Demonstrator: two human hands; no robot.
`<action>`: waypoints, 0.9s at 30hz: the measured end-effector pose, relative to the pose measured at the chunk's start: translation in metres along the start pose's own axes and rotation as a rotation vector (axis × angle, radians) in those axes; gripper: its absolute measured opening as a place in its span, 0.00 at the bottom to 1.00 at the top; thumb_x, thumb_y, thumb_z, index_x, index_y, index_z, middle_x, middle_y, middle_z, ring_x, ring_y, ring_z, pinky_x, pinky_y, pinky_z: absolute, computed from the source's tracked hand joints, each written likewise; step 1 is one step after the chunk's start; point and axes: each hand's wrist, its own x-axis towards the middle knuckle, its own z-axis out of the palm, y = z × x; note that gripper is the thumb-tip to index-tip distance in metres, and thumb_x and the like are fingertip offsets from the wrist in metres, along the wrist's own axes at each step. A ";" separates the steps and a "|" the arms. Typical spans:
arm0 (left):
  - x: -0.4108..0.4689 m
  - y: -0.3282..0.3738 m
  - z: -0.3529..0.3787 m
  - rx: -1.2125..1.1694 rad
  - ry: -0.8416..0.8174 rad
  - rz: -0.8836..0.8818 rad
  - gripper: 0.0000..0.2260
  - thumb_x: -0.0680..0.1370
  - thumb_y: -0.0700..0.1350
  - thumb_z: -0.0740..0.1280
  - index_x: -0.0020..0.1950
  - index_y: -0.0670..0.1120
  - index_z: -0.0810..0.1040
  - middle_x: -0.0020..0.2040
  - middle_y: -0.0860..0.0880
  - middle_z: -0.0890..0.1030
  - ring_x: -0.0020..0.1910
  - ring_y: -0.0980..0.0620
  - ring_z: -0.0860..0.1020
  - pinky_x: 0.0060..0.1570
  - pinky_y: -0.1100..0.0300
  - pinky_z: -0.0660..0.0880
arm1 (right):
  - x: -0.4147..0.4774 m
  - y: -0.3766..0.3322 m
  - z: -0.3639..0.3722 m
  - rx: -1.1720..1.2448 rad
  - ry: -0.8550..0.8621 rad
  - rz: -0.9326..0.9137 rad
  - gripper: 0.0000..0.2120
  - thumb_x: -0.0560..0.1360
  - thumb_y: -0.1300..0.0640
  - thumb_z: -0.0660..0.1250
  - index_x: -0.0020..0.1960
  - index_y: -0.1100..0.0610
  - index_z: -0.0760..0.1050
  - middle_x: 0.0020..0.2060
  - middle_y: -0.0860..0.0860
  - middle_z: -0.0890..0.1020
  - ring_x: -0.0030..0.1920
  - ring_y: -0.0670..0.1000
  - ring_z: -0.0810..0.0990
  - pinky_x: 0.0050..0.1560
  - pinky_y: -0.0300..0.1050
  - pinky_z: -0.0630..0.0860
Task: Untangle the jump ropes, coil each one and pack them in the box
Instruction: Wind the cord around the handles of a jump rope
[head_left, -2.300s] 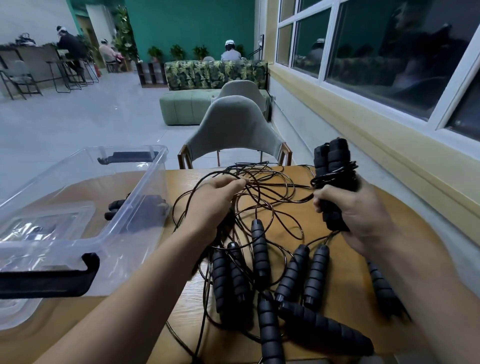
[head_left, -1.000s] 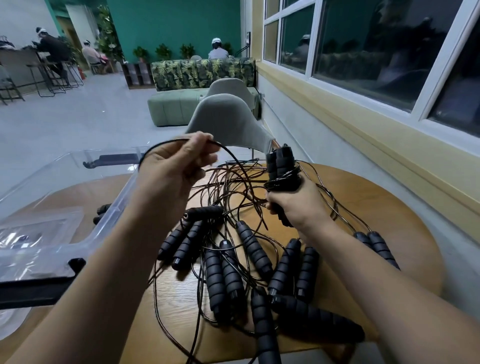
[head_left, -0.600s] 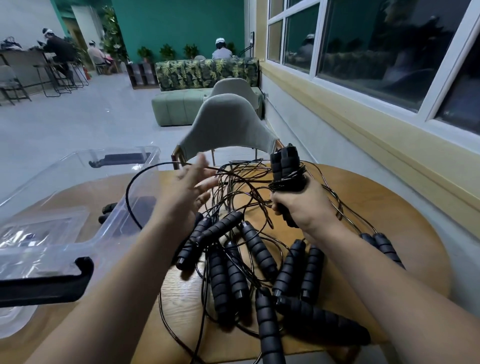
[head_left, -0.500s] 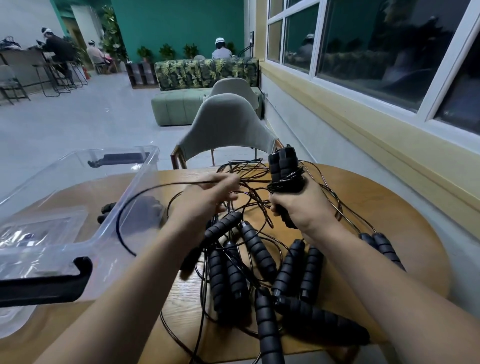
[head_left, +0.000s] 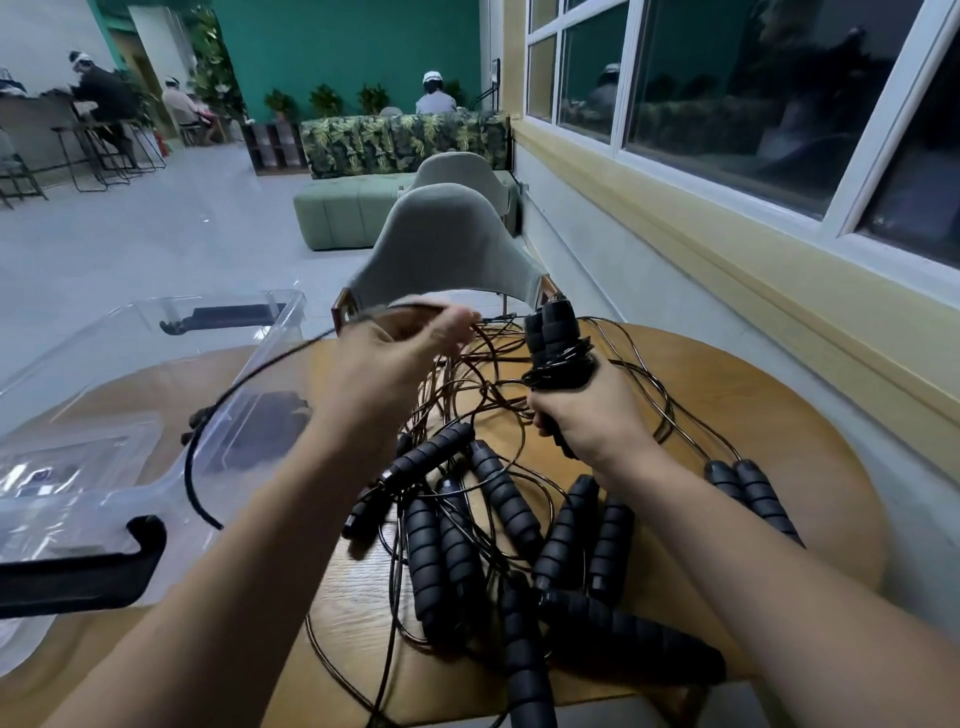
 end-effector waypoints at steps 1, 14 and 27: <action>0.002 0.008 -0.007 -0.078 0.014 0.003 0.10 0.78 0.51 0.73 0.53 0.46 0.87 0.44 0.52 0.86 0.42 0.58 0.79 0.42 0.65 0.71 | 0.001 0.001 -0.001 0.010 -0.003 0.015 0.13 0.73 0.70 0.74 0.54 0.60 0.76 0.42 0.61 0.84 0.35 0.56 0.81 0.39 0.55 0.82; 0.024 -0.017 -0.047 -0.457 0.265 -0.301 0.18 0.81 0.54 0.71 0.65 0.45 0.78 0.48 0.50 0.84 0.40 0.57 0.84 0.37 0.66 0.75 | 0.001 0.001 -0.003 -0.014 0.016 0.011 0.14 0.74 0.70 0.74 0.57 0.61 0.77 0.41 0.59 0.84 0.34 0.51 0.81 0.34 0.43 0.81; 0.002 -0.029 -0.014 0.685 -0.041 -0.459 0.42 0.77 0.73 0.65 0.60 0.31 0.79 0.30 0.51 0.85 0.28 0.54 0.84 0.39 0.56 0.78 | -0.006 -0.003 -0.005 -0.049 0.070 -0.090 0.13 0.72 0.65 0.76 0.51 0.53 0.77 0.38 0.54 0.86 0.36 0.56 0.85 0.45 0.64 0.85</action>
